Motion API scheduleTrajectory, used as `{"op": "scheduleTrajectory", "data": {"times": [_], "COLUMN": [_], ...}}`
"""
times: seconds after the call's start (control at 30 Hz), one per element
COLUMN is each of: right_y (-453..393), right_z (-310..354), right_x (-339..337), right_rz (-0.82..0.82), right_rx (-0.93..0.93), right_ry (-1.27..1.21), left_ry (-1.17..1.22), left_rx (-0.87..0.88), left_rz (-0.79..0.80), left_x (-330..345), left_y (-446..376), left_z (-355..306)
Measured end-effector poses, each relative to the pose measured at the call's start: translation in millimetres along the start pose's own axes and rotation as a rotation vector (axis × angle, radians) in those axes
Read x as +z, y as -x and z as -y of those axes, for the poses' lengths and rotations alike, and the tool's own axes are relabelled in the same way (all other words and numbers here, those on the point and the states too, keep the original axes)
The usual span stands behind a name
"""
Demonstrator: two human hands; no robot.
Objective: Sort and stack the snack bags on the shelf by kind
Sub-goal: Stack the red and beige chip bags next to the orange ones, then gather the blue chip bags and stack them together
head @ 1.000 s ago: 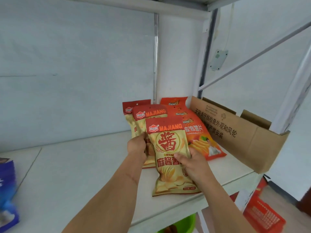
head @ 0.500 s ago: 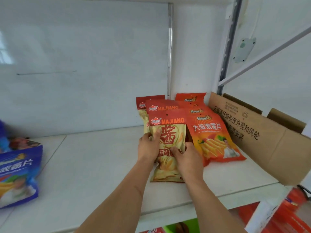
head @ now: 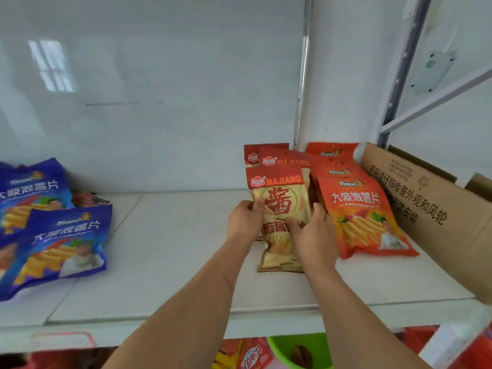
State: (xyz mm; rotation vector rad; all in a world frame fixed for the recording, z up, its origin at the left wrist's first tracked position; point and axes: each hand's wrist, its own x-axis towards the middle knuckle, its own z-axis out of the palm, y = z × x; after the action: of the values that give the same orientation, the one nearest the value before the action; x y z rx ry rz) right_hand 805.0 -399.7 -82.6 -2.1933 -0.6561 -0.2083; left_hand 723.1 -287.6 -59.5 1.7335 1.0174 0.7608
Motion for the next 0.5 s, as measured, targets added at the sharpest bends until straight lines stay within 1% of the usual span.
{"op": "scheduleTrajectory", "data": {"times": [0.1, 0.13, 0.2, 0.27, 0.37, 0.5], "right_y": [11.9, 16.2, 25.6, 39.2, 66.8, 110.7], "right_z": [25.6, 35.0, 54.3, 76.7, 116.3, 174.5], "right_x": [-2.7, 0.1, 9.9, 23.5, 47.0, 85.6], "right_rz": [-0.161, -0.187, -0.18, -0.113, 0.057, 0.252], "right_rx": [-0.157, -0.221, -0.349, -0.456, -0.529, -0.562], "right_ry": [0.073, 0.096, 0.141, 0.152, 0.14, 0.14], "left_ry": [-0.189, -0.272, -0.462, -0.643, -0.846, -0.952], "left_rx": [0.055, 0.078, 0.134, 0.203, 0.28, 0.29], "left_rz": [-0.067, -0.093, -0.14, -0.18, -0.231, -0.281], "left_x": [-29.1, -40.8, -67.0, -97.1, -149.4, -227.4], "left_y": [6.9, 8.6, 12.1, 15.7, 20.9, 27.2], "left_z": [4.7, 7.1, 13.9, 24.2, 44.0, 73.2]}}
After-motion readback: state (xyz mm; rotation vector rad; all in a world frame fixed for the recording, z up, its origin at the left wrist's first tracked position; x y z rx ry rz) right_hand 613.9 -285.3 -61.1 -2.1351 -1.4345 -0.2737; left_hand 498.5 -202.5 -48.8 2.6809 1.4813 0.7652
